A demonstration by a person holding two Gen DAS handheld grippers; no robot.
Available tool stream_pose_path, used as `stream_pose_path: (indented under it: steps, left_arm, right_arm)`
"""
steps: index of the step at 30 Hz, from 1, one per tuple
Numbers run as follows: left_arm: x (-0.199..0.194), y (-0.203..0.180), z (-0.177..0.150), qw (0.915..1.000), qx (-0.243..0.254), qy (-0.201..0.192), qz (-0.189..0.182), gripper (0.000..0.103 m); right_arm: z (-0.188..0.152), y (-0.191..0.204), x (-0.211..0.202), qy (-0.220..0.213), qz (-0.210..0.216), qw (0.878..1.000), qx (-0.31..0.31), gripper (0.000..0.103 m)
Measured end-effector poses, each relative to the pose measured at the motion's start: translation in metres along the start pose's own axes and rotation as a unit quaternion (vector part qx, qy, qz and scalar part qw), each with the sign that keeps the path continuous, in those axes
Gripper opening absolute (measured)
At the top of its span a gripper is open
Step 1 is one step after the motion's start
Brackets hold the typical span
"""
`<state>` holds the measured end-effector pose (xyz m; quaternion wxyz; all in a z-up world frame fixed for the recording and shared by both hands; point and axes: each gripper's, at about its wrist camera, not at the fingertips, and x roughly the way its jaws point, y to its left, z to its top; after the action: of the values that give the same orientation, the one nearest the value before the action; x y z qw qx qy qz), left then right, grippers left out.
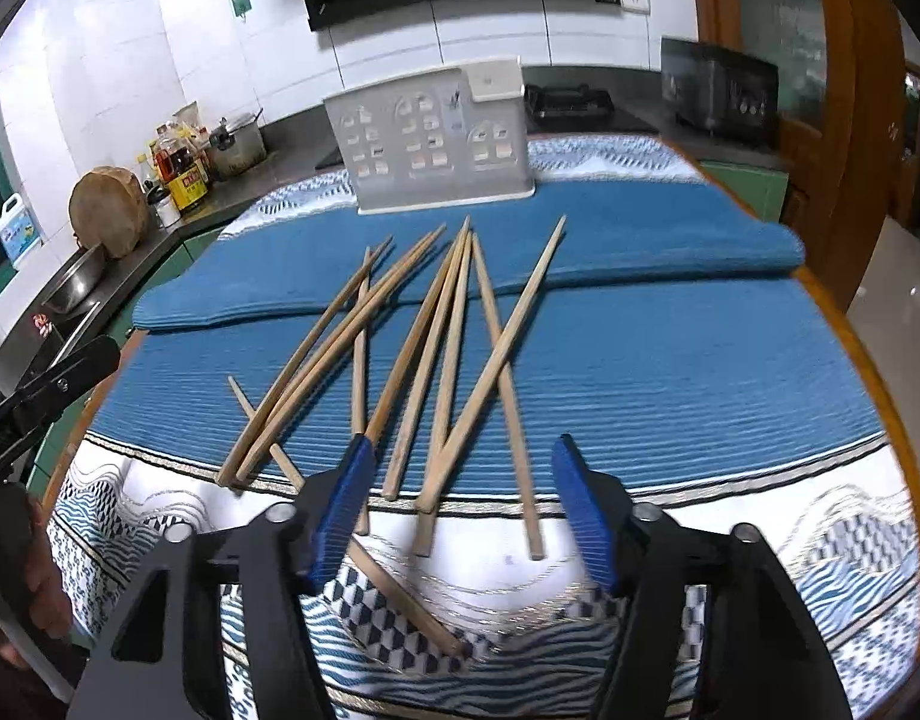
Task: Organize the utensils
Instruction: 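Move both tools down toward the scattered wooden chopsticks on the mat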
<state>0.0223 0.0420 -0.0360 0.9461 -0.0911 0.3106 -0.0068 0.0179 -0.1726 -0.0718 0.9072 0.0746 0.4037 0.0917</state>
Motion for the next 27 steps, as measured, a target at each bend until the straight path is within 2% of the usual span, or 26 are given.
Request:
stream_pose_path:
  steps: [2,6,14,27]
  left_arm:
    - [0.002,0.004,0.000,1.0000,-0.002,0.001,0.000,0.098]
    - [0.007,0.010,-0.001,1.0000,-0.004,0.002,-0.002,0.098]
    - [0.018,0.016,-0.001,0.9999,-0.007,0.009,-0.010,0.098]
    - [0.029,0.018,-0.003,0.9995,-0.007,0.023,-0.023,0.098]
  right_arm:
    - [0.001,-0.001,0.007,0.003,0.001,1.000,0.012,0.049]
    - [0.007,-0.004,0.018,0.000,0.001,1.000,0.028,0.044]
    - [0.014,-0.010,0.034,0.009,0.011,0.997,0.071,0.025]
    - [0.020,-0.021,0.051,0.018,0.023,0.993,0.117,0.011]
